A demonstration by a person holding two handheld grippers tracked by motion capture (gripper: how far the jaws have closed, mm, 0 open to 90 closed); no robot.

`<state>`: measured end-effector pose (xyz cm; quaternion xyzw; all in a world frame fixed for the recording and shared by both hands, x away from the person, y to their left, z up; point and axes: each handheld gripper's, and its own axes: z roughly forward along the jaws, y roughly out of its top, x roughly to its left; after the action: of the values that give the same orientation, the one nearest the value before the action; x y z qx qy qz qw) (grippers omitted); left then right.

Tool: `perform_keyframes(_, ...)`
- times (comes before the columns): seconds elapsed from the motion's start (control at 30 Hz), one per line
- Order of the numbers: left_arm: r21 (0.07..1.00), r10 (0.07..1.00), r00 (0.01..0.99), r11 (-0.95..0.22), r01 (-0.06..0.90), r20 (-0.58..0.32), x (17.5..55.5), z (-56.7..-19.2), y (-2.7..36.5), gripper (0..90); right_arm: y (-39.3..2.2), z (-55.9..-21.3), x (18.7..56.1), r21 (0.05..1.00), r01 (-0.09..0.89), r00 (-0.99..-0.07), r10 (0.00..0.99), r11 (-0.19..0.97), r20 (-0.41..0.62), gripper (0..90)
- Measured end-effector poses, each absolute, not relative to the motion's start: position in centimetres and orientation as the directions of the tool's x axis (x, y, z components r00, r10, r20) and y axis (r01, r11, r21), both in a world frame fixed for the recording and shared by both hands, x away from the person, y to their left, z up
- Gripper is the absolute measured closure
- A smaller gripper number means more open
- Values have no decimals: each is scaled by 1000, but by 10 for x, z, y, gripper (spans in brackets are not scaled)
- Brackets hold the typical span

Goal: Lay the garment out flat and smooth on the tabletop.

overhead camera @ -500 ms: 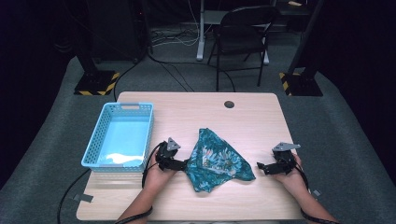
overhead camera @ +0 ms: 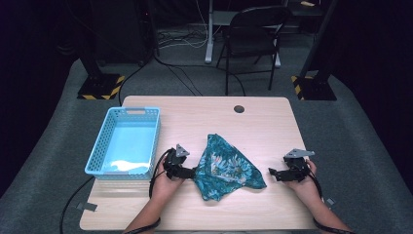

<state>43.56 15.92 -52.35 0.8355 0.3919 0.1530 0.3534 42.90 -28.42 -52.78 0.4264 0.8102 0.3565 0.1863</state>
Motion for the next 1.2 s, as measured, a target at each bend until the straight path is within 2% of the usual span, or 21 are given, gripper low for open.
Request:
perform_keyframes(0.3, 715, 774, 619, -359, 600, -132, 436, -515, 168, 217, -287, -524, 431, 732, 567, -572, 820, 377, 20, 206)
perform_keyframes(0.67, 742, 775, 618, -337, 580, -131, 430, -504, 174, 253, -287, -514, 429, 745, 561, -577, 816, 362, 38, 229)
perform_keyframes(0.8, 753, 771, 624, -332, 568, -131, 428, -498, 176, 272, -284, -510, 426, 743, 546, -591, 806, 386, 16, 241)
perform_keyframes(1.2, 775, 730, 667, -332, 537, -150, 419, -486, 167, 298, -265, -496, 416, 767, 510, -651, 758, 389, 48, 296)
